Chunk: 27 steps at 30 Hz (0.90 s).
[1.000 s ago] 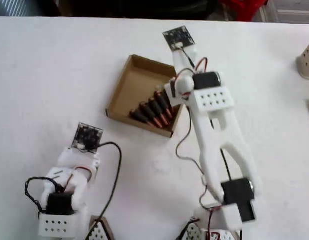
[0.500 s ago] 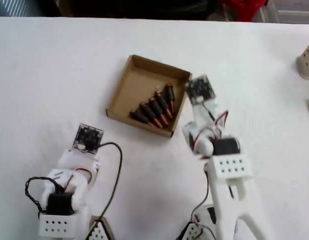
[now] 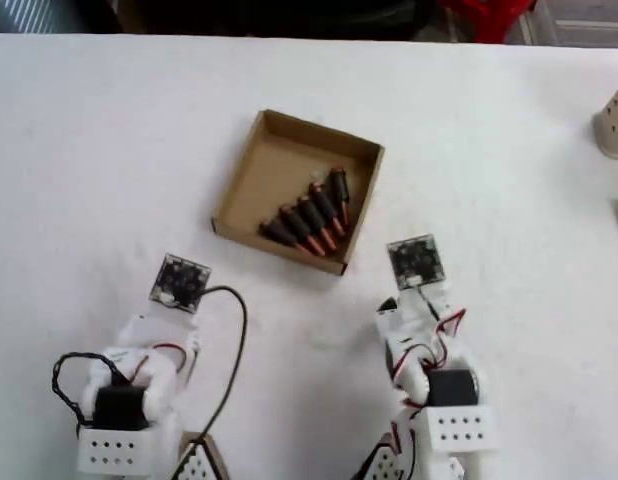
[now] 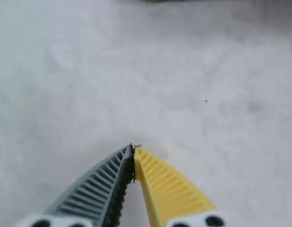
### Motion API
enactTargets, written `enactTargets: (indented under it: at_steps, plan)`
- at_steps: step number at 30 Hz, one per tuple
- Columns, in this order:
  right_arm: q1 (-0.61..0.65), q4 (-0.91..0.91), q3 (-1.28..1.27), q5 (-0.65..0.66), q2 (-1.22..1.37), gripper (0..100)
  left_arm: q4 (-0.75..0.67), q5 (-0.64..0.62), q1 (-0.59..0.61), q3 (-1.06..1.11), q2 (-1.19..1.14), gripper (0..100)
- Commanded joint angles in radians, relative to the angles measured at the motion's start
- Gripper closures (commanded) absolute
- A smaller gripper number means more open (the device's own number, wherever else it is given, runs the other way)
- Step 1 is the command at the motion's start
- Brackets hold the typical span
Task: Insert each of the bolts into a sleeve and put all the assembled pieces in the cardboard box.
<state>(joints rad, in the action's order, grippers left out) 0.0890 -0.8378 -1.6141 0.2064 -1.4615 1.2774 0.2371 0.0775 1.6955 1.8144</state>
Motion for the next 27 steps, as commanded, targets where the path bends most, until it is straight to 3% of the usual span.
enactTargets:
  at_steps: [1,5,18,27]
  plan:
    - [-0.018,-0.188,-0.032,-0.052,-0.205,98.1,0.008,0.0,-0.004,-0.002,0.004,98]
    - [-0.038,-0.306,-0.061,-0.052,-0.352,98.1,0.008,0.0,-0.004,-0.002,0.004,98]
    - [-0.038,-0.352,-0.077,-0.052,-0.34,98.1,0.008,0.0,-0.004,-0.002,0.004,98]
    - [0.042,-0.432,-0.075,-0.052,-0.34,98.1,0.008,0.0,-0.004,-0.002,0.004,98]
